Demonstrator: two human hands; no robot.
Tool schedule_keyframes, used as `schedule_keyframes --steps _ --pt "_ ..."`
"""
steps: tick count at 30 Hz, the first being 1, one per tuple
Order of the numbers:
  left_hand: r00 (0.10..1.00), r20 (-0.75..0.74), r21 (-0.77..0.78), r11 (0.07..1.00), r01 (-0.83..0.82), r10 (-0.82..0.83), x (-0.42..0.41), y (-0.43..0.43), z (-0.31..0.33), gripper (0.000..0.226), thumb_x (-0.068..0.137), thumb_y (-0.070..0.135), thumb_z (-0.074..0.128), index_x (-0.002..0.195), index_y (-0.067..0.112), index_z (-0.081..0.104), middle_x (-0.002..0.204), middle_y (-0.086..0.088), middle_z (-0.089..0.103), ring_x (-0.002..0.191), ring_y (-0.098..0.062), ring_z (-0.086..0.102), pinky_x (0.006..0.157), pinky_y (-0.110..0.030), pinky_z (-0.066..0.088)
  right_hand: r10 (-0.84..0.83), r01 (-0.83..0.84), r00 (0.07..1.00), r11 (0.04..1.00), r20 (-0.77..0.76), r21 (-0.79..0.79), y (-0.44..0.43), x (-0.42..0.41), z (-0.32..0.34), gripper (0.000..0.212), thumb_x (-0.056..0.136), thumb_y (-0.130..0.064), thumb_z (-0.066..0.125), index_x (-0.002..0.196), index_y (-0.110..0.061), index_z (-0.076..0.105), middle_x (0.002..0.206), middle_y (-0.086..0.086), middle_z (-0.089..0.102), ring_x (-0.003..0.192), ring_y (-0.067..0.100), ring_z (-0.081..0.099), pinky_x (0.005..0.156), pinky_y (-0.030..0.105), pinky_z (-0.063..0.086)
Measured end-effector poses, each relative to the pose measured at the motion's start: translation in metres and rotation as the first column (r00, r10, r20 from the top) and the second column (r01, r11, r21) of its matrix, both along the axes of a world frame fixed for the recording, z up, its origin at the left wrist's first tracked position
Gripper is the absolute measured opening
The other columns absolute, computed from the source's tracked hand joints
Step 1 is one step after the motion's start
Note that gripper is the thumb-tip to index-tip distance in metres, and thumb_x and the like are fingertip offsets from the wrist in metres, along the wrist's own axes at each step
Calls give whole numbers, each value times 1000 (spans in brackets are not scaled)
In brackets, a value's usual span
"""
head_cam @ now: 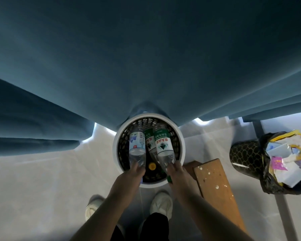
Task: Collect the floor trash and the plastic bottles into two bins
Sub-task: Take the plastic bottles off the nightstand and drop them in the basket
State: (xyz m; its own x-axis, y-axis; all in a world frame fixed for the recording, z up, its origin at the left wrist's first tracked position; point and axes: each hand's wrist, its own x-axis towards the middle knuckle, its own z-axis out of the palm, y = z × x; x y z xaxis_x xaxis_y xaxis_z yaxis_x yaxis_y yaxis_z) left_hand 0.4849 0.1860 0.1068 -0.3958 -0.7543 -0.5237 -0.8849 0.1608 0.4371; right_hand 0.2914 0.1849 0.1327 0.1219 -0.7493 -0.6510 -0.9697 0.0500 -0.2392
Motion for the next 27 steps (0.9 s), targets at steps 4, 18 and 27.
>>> schedule_keyframes --steps 4,18,27 --pt "997 27 -4 997 71 -71 -4 -1 1 36 86 9 58 120 15 49 134 -7 40 95 -25 63 70 -33 47 45 -45 999 999 10 -6 0 1 -4 59 93 -16 54 145 -20 26 140 3 34 121 20 51 84 25 49" --pt "962 271 -228 969 95 -31 32 -10 151 87 41 57 85 116 16 67 121 -15 64 109 -40 62 79 -58 53 189 -244 952 944 -241 -221 0 23 130 99 48 -56 84 135 -23 50 137 15 53 125 40 50 91 67 39" --pt "895 289 -432 880 -195 340 83 13 387 82 80 67 28 146 19 30 155 -14 26 142 -41 23 106 -66 21 261 -370 917 841 -302 -394 -3 83 353 81 80 -64 55 148 -34 24 159 10 15 145 39 11 107 69 8"
